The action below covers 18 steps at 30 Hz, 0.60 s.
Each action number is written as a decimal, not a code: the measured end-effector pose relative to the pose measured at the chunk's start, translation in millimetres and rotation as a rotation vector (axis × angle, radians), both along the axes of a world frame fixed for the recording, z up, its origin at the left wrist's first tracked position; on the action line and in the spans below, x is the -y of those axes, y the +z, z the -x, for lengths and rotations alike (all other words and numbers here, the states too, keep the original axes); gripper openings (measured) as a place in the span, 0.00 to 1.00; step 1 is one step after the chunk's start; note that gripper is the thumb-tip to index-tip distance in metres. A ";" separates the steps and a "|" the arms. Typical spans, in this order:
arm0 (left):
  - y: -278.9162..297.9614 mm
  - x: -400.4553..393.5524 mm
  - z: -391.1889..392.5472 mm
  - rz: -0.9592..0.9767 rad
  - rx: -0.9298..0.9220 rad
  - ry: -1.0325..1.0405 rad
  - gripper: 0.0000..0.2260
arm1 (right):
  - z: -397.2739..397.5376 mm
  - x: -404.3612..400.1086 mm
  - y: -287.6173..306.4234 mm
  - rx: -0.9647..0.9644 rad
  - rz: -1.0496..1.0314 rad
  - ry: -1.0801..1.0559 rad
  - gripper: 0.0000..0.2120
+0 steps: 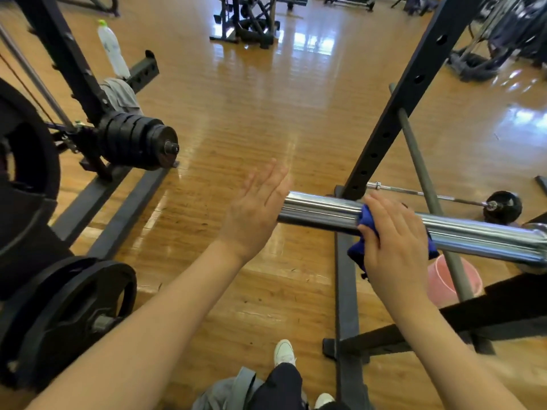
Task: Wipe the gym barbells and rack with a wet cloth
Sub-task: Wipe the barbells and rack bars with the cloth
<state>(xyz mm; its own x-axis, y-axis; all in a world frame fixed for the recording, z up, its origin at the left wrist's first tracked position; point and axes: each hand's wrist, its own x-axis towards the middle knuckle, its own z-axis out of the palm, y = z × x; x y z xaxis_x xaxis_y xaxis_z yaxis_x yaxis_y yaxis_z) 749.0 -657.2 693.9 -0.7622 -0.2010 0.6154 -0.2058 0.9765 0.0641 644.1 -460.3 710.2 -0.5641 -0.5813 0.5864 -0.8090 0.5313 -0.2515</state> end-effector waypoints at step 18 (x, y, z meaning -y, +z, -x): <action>33.5 10.8 -14.0 -0.487 0.390 -0.059 0.45 | -32.5 40.8 -5.4 -0.019 -0.043 0.017 0.33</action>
